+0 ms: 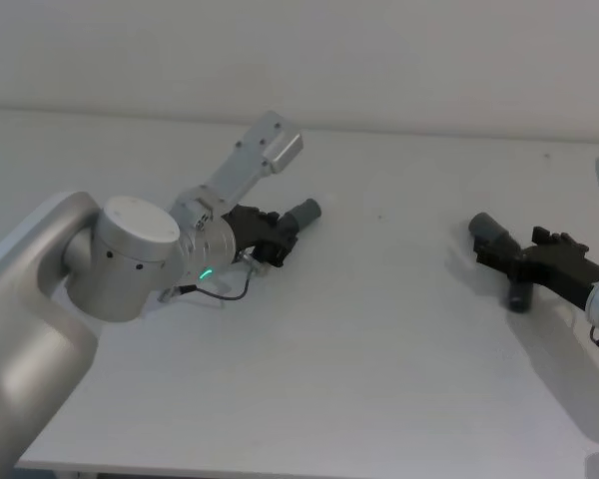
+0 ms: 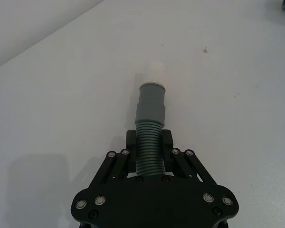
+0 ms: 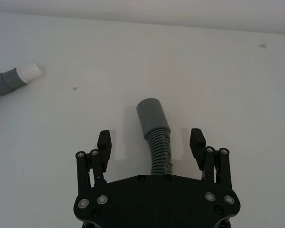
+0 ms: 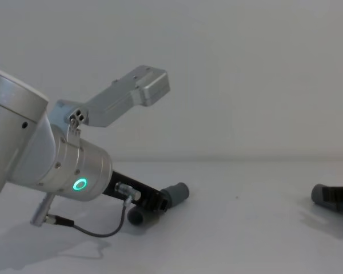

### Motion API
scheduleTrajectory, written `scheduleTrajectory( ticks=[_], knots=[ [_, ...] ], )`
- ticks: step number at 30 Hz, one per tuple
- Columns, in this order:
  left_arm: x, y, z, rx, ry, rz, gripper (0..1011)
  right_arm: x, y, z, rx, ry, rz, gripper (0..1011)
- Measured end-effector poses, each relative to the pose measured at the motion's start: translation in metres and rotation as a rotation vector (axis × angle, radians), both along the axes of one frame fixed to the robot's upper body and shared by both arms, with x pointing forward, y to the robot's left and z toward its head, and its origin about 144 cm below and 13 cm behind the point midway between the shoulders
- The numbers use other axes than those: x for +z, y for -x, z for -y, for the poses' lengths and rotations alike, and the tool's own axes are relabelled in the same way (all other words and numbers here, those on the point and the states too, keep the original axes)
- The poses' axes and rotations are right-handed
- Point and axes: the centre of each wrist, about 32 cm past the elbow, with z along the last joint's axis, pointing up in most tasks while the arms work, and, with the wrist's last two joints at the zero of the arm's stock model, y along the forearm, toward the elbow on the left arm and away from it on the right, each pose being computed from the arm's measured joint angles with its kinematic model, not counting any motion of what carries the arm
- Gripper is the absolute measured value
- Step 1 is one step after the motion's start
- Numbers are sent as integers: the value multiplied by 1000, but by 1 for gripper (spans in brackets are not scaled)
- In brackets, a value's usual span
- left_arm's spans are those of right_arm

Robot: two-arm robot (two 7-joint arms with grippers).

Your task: Use both hands to pick up one end of the pipe from the table, align the ends, and insert them.

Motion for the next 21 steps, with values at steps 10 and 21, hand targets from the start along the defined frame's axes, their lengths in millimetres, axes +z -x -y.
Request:
scheduleTrajectory(
  ticks=[10,21],
  knots=[
    [0,0,0,0,0,0,299,0,0,-1,12,2,-23,1004],
    [0,0,0,0,0,0,299,0,2,-2,28,13,-40,1004]
  ],
)
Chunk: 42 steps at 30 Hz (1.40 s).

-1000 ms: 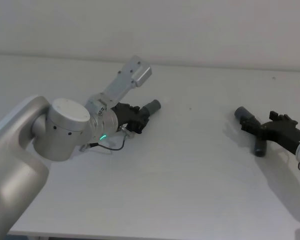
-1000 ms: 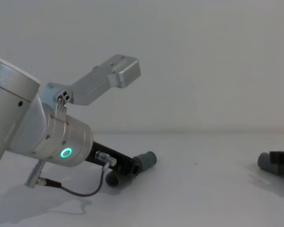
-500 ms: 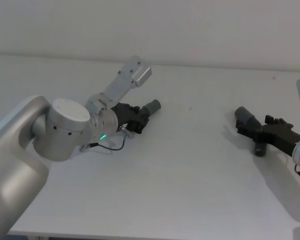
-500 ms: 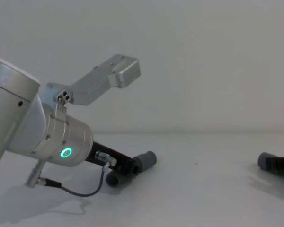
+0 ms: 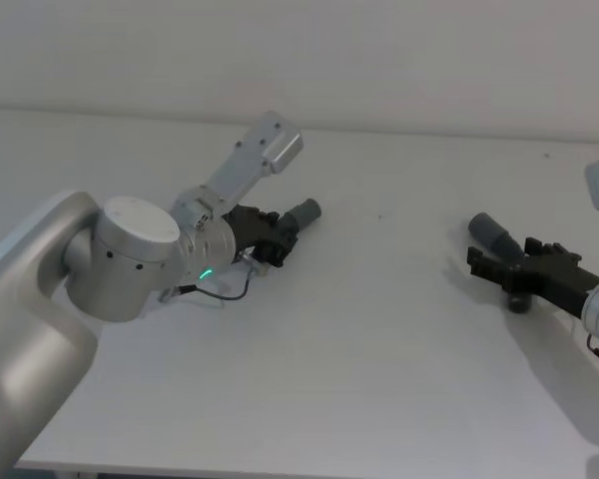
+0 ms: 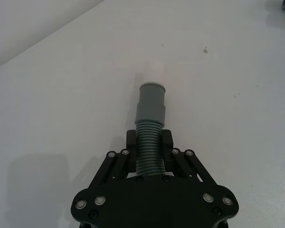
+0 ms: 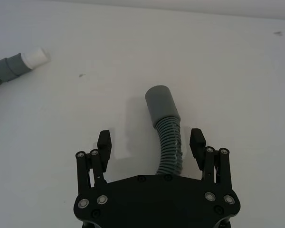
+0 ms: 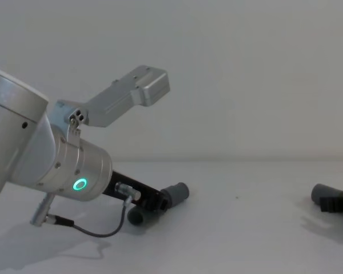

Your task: Use both hands to pick up one end of the pipe from the table, align the ends, and insert them.

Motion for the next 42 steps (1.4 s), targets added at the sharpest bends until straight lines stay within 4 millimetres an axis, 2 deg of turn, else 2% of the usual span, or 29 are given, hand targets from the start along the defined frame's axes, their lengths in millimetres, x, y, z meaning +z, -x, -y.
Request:
scheduleTrajectory(
  ticks=[16,20,22,26,31,32,36,39,41,42],
  knots=[
    [0,0,0,0,0,0,299,-1,1,-1,17,7,-13,1004],
    [0,0,0,0,0,0,299,-1,1,-1,20,8,-15,964],
    [0,0,0,0,0,0,299,-1,1,-1,21,8,-16,890],
    [0,0,0,0,0,0,299,-1,1,-1,23,8,-16,817],
    [0,0,0,0,0,0,299,-1,1,-1,24,9,-17,643],
    [0,0,0,0,0,0,299,-1,1,-1,24,9,-17,643],
    [0,0,0,0,0,0,299,-1,1,-1,25,9,-18,490],
    [0,0,0,0,0,0,299,-1,1,-1,25,9,-18,433],
    [0,0,0,0,0,0,299,-1,1,-1,26,9,-19,327],
    [0,0,0,0,0,0,299,-1,1,-1,26,9,-19,327]
  ],
)
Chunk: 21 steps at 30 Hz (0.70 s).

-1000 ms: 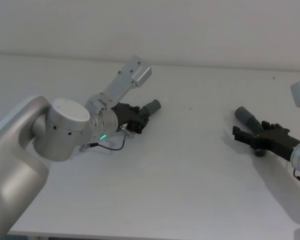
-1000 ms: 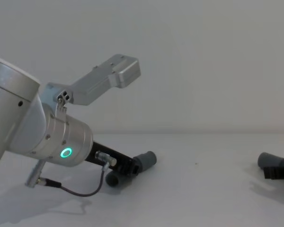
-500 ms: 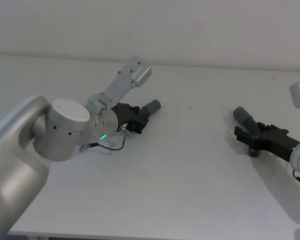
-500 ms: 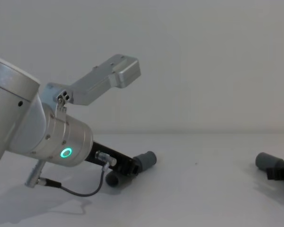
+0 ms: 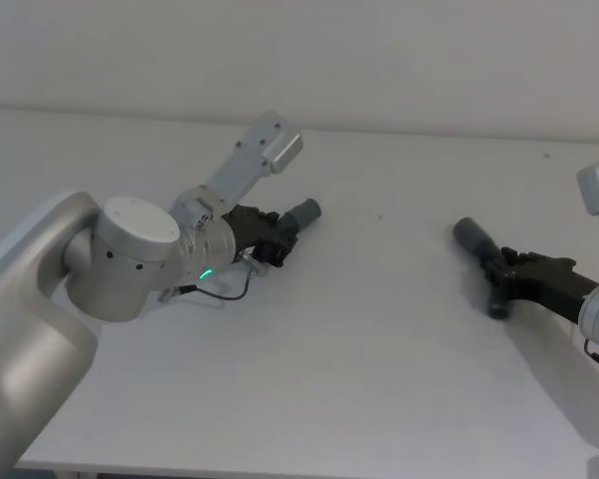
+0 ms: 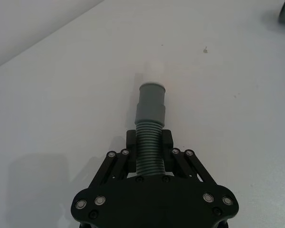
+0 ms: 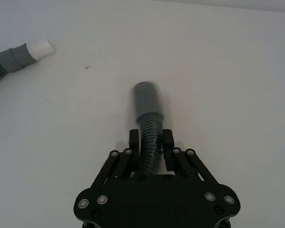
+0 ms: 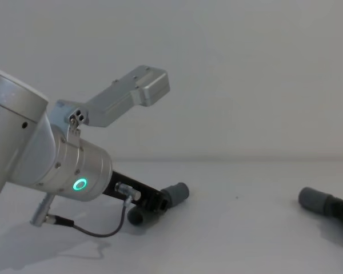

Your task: Use both hands to pick up one end of the pipe from the table, align the ends, and insert them.

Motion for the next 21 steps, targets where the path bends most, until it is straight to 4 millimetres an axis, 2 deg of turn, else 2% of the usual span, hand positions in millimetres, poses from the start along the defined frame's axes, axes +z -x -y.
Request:
scheduleTrajectory(
  ticks=[1,3,8,21],
  knots=[
    [0,0,0,0,0,0,299,0,0,0,0,0,0,269],
    [0,0,0,0,0,0,299,0,0,0,0,0,0,224],
    [0,0,0,0,0,0,299,0,0,0,0,0,0,152],
    [0,0,0,0,0,0,299,0,0,0,0,0,0,147]
  ],
)
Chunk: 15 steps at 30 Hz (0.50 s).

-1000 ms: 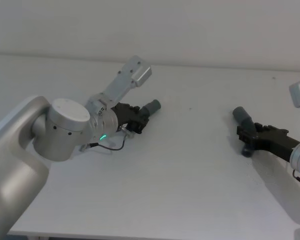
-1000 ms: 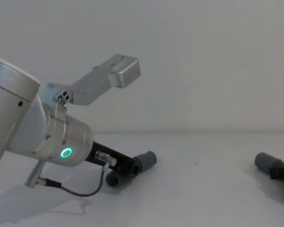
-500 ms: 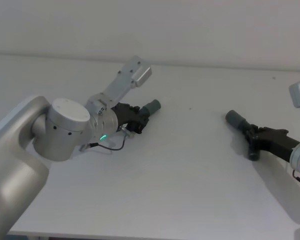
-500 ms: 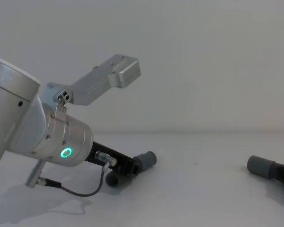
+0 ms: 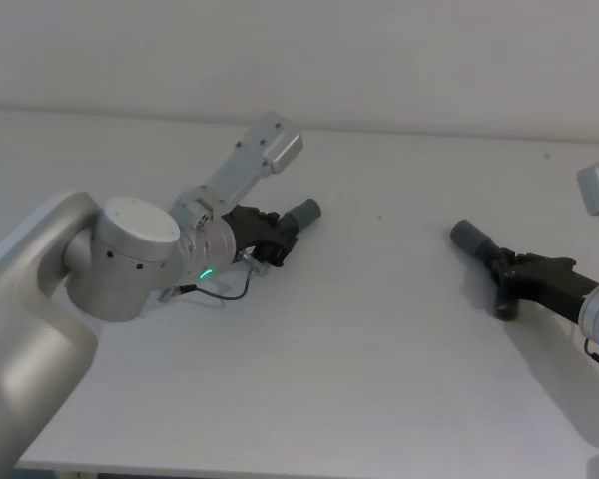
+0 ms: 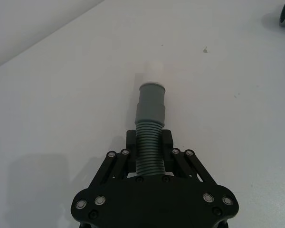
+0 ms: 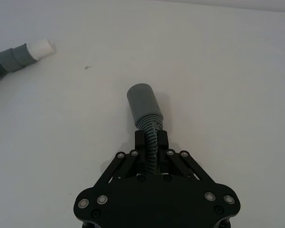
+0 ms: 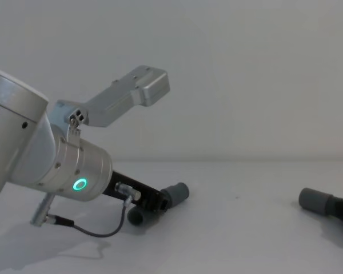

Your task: Use both hands to pick up one end of the pipe from the table, align the ends, and insert them.

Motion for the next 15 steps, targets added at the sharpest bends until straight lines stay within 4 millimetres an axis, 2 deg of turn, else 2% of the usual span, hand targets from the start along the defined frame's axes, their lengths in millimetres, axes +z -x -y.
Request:
scheduleTrajectory(
  ticks=[15],
  knots=[
    [3,-4,7,-12,-10,15,299,-1,0,1,16,-5,26,145]
  ],
)
